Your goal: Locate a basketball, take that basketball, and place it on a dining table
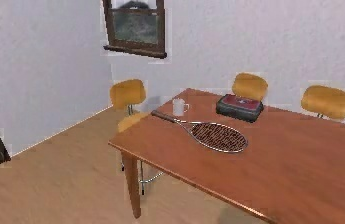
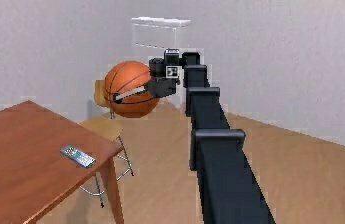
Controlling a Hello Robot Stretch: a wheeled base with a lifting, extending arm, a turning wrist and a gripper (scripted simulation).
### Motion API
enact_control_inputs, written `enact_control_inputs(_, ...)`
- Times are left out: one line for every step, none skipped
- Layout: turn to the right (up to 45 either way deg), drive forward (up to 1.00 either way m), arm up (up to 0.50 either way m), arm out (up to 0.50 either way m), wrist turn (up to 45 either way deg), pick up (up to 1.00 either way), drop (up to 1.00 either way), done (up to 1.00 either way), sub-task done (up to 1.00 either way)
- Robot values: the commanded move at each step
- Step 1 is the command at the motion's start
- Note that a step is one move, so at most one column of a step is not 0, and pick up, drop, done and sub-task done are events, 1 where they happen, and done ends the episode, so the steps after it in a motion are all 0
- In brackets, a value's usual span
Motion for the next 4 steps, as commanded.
enact_control_inputs(-24.0,0.0,0.0,0.0,0.0,0.0,0.0,0.0,0.0)
enact_control_inputs(21.0,0.0,0.0,0.0,0.0,0.0,0.0,0.0,0.0)
enact_control_inputs(-18.0,0.0,0.0,0.0,0.0,0.0,0.0,0.0,0.0)
enact_control_inputs(15.0,0.0,0.0,0.0,0.0,0.0,0.0,0.0,0.0)
